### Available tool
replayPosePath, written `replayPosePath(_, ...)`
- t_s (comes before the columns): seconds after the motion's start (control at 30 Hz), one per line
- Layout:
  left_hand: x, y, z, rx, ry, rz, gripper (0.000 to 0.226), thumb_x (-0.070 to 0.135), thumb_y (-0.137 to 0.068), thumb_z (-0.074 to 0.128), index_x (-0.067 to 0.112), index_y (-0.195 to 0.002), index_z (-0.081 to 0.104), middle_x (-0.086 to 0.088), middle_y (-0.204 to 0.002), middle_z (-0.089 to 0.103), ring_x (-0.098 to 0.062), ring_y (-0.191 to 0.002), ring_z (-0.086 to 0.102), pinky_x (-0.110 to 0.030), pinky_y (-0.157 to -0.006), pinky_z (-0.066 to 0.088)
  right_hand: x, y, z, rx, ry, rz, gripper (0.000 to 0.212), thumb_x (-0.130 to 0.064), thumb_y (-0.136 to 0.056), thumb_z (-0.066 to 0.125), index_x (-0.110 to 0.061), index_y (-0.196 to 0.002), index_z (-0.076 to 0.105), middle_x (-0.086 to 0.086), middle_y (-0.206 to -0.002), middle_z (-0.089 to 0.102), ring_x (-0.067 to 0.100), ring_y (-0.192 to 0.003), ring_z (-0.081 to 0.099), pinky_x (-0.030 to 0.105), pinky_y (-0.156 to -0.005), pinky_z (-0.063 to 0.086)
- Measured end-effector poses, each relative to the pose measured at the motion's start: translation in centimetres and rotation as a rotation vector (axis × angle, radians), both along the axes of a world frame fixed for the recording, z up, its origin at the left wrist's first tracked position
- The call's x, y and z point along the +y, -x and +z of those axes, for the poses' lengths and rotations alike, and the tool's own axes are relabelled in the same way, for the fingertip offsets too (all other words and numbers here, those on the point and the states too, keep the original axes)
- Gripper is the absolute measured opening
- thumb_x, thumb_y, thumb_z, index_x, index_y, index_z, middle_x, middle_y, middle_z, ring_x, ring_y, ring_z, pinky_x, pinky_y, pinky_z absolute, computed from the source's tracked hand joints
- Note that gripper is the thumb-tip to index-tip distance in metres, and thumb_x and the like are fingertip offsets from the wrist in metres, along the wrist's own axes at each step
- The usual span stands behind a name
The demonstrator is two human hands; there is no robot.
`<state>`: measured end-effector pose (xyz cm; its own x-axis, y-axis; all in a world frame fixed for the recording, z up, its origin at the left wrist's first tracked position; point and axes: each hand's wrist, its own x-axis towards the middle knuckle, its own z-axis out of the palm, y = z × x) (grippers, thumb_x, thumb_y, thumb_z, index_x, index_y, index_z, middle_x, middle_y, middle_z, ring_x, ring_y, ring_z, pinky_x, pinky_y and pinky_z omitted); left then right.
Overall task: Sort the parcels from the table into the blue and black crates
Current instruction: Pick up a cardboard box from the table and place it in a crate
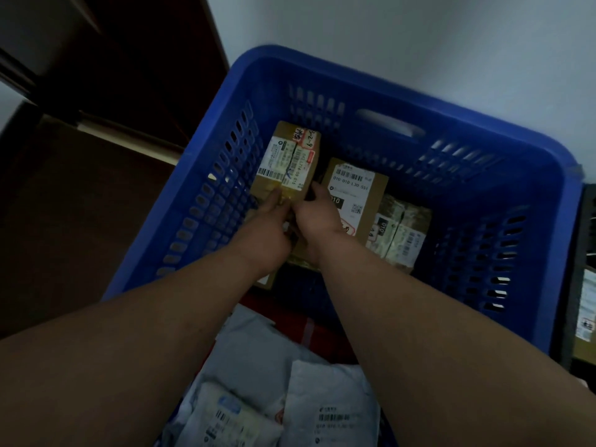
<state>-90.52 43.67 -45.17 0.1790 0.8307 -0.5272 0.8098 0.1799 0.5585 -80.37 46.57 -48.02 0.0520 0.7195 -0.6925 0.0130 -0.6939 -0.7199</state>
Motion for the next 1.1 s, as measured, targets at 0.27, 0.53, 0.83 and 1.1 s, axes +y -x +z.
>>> replayPosePath(0.27,-2.4,0.7,2.4,-0.038,-0.101,0.144,0.061,0.012,-0.098,0.050,0.019,-0.152,0.025,0.001,-0.161,0.003,-0.013,-0.144,0.013,-0.005,-0.100,0.014,-2.7,-2.4,2.9,0.011,0.071,0.094,0.057,-0.018,-0.093,0.059,-0.022,-0.146,0.038,-0.003,-0.107,0.062,0.016,-0.094,0.061,0.037,-0.091,0.054)
replayPosePath(0.53,-9.3,-0.4,7.7,0.101,-0.012,0.208,0.062,0.019,-0.099,0.050,0.013,-0.153,0.019,-0.007,-0.162,0.001,-0.018,-0.148,0.006,-0.030,-0.121,0.008,-7.3,-5.6,9.4,0.072,0.226,0.156,0.048,-0.019,-0.095,0.054,-0.016,-0.142,0.043,0.010,-0.125,0.058,0.025,-0.111,0.057,0.038,-0.093,0.052)
replayPosePath(0.83,-13.6,-5.5,17.2,0.057,-0.059,0.157,0.062,0.025,-0.099,0.051,0.019,-0.153,0.022,-0.002,-0.162,0.005,-0.017,-0.147,0.014,-0.027,-0.113,0.021,-14.0,-12.0,20.0,-0.019,0.133,0.195,0.037,-0.027,-0.095,0.054,-0.021,-0.132,0.053,-0.001,-0.110,0.059,0.019,-0.103,0.055,0.031,-0.086,0.048)
replayPosePath(1.1,-19.5,-12.5,24.8,-0.012,-0.141,-0.072,0.061,0.027,-0.098,0.052,0.014,-0.152,0.027,-0.010,-0.160,0.015,-0.023,-0.146,0.018,-0.031,-0.116,0.019,-25.8,-18.9,28.1,-0.197,0.020,0.091,0.047,-0.029,-0.095,0.056,-0.018,-0.140,0.047,0.005,-0.132,0.054,0.022,-0.113,0.054,0.032,-0.086,0.047)
